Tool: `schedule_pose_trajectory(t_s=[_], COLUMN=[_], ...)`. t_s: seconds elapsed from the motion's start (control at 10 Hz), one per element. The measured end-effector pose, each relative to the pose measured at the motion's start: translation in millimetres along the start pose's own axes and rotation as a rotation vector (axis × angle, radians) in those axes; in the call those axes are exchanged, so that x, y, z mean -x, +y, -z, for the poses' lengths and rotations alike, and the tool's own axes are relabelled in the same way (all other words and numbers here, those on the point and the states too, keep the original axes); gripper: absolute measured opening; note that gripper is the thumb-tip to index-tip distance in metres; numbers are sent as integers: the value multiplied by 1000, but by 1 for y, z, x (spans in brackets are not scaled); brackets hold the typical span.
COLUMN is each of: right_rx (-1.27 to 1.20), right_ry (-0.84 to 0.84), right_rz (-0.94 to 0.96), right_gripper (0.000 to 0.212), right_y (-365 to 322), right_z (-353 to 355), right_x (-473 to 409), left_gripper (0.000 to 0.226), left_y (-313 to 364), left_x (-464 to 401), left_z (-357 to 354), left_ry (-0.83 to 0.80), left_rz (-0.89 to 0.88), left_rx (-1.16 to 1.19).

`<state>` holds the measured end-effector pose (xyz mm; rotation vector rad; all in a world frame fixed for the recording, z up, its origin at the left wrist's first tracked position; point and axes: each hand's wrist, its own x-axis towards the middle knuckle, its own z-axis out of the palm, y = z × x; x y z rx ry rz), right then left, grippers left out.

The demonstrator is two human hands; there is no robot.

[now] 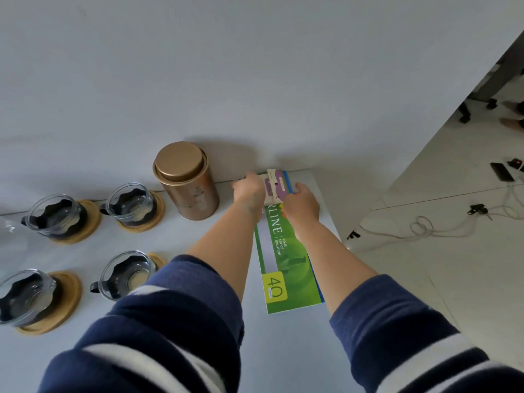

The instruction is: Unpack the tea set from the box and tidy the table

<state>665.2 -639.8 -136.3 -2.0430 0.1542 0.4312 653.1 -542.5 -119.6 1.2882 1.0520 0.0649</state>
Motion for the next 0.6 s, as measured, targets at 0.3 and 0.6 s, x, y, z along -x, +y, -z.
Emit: schedule_pose_trajectory(t_s=[0.3,0.6], right_rx=[108,462], right_ry=[-230,-189], right_rz=[21,772], right_gripper=[82,47], right_y=[5,122], right_z=[28,77], right_x=[21,213], left_gripper=[64,47], left_y=[-20,-212], left_x=[63,165], left_z=[50,206], left_ry=[-207,-131], left_rz=[-174,-798], left_rx=[-134,-538])
